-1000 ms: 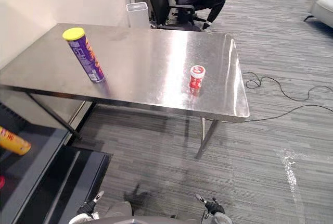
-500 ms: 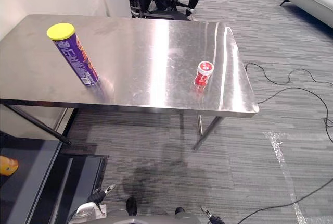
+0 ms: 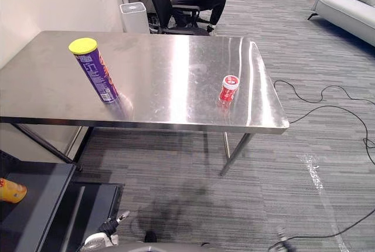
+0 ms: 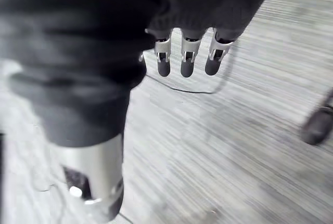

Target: Put the gum and the chips on the shelf.

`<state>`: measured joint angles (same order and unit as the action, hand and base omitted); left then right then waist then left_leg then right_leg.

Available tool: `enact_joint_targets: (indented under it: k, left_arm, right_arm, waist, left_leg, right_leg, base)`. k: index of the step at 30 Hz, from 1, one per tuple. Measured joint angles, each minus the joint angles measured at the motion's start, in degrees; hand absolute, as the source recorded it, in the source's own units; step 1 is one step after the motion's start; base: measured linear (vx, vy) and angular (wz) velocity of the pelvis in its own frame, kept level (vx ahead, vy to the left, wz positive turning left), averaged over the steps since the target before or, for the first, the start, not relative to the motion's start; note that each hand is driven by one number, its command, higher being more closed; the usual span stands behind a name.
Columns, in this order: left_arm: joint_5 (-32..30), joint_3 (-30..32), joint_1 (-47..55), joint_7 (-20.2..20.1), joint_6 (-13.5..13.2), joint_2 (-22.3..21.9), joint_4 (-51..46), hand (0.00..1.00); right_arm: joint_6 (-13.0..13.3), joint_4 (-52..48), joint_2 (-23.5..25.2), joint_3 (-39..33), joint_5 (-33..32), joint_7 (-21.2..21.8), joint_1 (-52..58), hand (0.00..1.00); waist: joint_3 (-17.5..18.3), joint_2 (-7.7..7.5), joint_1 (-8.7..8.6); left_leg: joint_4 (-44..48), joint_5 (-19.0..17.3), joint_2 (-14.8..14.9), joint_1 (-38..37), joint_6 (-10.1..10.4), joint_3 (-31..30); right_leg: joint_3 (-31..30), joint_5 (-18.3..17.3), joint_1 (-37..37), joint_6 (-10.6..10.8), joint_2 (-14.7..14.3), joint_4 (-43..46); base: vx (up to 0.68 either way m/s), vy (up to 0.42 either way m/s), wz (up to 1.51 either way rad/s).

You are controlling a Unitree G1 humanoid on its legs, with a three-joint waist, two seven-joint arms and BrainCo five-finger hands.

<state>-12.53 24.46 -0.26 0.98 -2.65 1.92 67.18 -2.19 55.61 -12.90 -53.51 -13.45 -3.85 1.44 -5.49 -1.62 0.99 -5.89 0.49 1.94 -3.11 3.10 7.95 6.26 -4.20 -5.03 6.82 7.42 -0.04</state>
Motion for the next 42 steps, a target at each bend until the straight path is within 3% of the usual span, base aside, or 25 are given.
enact_joint_targets:
  k: [2,6,14,19,25,34,42]
  left_arm:
    - [-0.02,-0.16,0.46,0.01,0.07,0.00,0.02,0.00]
    - [-0.35,-1.82,1.13,0.01,0.00,0.28,-0.27,0.00]
    - [-2.26,-6.30,1.66,-0.07,0.06,0.85,-2.22,0.00]
    - [-2.34,-11.16,1.58,-0.07,-0.04,2.01,-2.28,0.00]
    - [-2.40,-15.10,1.60,-0.26,-0.60,2.86,-2.45,0.00]
    - [-2.40,-16.32,1.91,-1.22,-1.16,3.40,-2.33,0.00]
    - [-2.30,-16.30,1.94,-1.32,-2.18,3.46,-2.50,0.00]
  right_arm:
    - [1.09,-7.56,-2.79,1.32,0.40,-2.30,-0.30,0.00]
    - [3.08,-17.57,-5.36,1.50,3.18,-7.32,-1.15,0.00]
    - [2.30,-30.39,-4.16,3.30,11.81,-12.21,-3.11,0.00]
    - [1.59,-35.12,-7.37,12.14,18.42,-11.43,-5.70,0.00]
    - [1.65,-35.70,-14.04,19.31,22.49,-6.71,-8.65,0.00]
    - [4.27,-35.62,-21.83,29.68,22.44,-1.75,-14.04,0.00]
    - [6.55,-35.51,-22.49,36.30,22.43,0.27,-19.13,0.00]
  waist:
    - [0.03,0.05,-0.93]
    - [1.14,0.23,-0.89]
    - [1.34,0.03,-0.95]
    - [1.40,-0.05,-1.19]
    - [1.50,0.18,-1.69]
    - [1.46,0.29,-2.36]
    - [0.98,0.43,-2.21]
  left_leg:
    - [0.00,0.37,-0.28,0.05,-0.09,-0.24]
    - [0.00,0.71,-0.34,0.03,-0.16,-0.76]
    - [0.10,0.92,-0.77,0.81,-0.65,-2.03]
    - [0.38,0.89,-1.10,0.95,-0.69,-2.38]
    - [0.38,1.43,-2.18,2.37,-1.42,-3.93]
    - [0.39,2.06,-3.73,2.67,-2.35,-5.15]
    - [0.41,2.32,-4.65,3.38,-2.72,-6.36]
  right_leg:
    - [0.55,-0.05,-0.02,-0.02,0.27,0.07]
    - [1.47,-0.80,-0.18,0.03,0.52,0.11]
    - [2.92,-0.39,-0.24,0.51,0.64,-0.11]
    - [3.22,-0.04,-0.12,0.98,0.80,-0.13]
    - [4.19,0.07,0.89,1.12,1.46,0.04]
    - [4.95,0.40,0.93,1.66,2.82,0.10]
    - [6.43,0.59,0.88,1.98,3.65,-0.22]
  base:
    - [-0.09,0.013,0.06]
    - [-0.04,0.002,0.10]
    - [0.04,-0.010,0.07]
    - [0.03,0.002,0.01]
    - [-0.04,0.013,0.10]
    - [-0.03,0.035,0.05]
    - [0.00,0.020,0.09]
